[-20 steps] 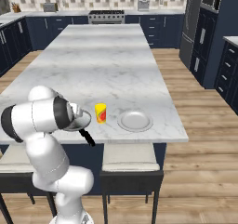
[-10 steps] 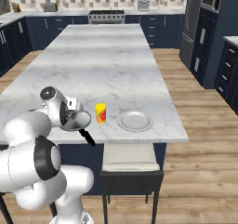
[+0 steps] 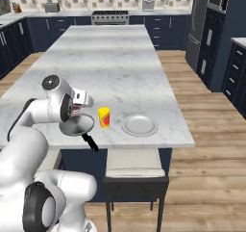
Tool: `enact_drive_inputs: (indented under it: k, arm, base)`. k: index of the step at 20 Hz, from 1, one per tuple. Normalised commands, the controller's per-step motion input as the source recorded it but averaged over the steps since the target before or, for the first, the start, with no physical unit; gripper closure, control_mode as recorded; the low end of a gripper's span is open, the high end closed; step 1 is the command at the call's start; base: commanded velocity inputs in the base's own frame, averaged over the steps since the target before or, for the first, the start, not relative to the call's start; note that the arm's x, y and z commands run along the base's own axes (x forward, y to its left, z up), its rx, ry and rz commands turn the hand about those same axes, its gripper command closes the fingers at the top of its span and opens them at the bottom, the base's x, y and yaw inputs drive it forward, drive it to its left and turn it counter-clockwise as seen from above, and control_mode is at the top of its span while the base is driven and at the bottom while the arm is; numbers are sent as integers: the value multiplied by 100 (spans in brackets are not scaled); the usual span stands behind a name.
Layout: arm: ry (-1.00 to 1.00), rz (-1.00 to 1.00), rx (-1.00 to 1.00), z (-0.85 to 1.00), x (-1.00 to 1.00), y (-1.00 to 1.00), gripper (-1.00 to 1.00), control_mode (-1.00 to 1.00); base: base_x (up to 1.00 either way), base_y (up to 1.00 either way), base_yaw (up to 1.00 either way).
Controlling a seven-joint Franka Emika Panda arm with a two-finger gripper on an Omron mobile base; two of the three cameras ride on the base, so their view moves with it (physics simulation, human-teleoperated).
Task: Pick up the pan with the steak in it and place it on the dining table. Then place the steak on the plate.
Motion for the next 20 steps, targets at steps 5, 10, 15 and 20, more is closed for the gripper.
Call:
enact_drive_inputs:
  k: [5,10,15,20]
  arm:
    - [6,-8,0,50,-11,-69,100,-100]
    - [13,-5,0,18,0,-79,100,-100]
    - [13,0,0,0,0,-85,100,-100]
    - [3,2,0,-13,-3,-89,100,-100]
  base:
    - [0,0,0]
    - [0,0,0]
    - [0,0,0]
    - [0,0,0]
